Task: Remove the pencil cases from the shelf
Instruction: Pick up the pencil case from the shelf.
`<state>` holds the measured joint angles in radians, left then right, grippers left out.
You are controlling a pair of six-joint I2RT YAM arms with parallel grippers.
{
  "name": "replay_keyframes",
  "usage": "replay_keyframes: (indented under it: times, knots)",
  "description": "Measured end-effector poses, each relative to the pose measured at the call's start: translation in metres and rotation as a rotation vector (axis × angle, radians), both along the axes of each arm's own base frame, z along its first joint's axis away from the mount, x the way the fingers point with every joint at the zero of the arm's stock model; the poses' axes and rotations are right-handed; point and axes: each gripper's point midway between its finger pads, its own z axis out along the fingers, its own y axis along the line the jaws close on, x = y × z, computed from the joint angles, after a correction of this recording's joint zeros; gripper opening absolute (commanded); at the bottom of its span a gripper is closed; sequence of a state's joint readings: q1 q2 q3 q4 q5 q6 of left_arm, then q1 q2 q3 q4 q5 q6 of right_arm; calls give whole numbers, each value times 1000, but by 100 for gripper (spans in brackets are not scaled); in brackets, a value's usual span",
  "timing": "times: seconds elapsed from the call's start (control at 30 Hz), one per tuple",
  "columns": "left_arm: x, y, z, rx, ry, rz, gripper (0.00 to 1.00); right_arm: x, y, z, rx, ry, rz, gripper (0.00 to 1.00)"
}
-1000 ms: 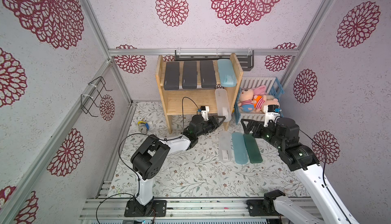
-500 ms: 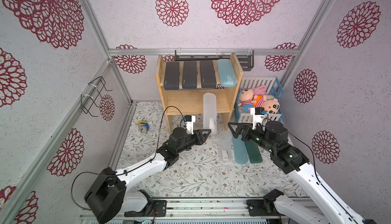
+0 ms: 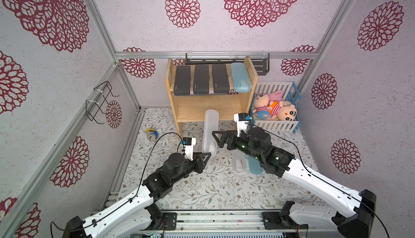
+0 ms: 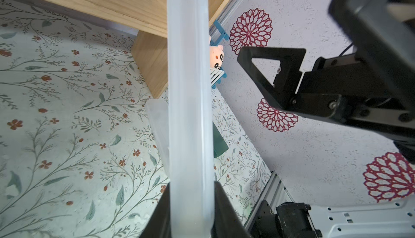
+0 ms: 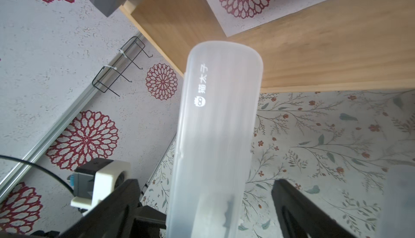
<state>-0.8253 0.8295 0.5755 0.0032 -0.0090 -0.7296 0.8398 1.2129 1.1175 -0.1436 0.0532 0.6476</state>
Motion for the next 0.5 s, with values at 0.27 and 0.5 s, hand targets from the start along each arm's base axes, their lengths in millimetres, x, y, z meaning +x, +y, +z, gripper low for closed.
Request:
replay_keyframes:
  times: [0.27, 0.5]
  knots:
    - [-4, 10, 7, 7, -31, 23, 0, 14, 21, -15, -27, 32, -24, 99]
    - [-8, 15, 7, 8, -50, 24, 0, 16, 30, -24, -35, 49, -12, 99]
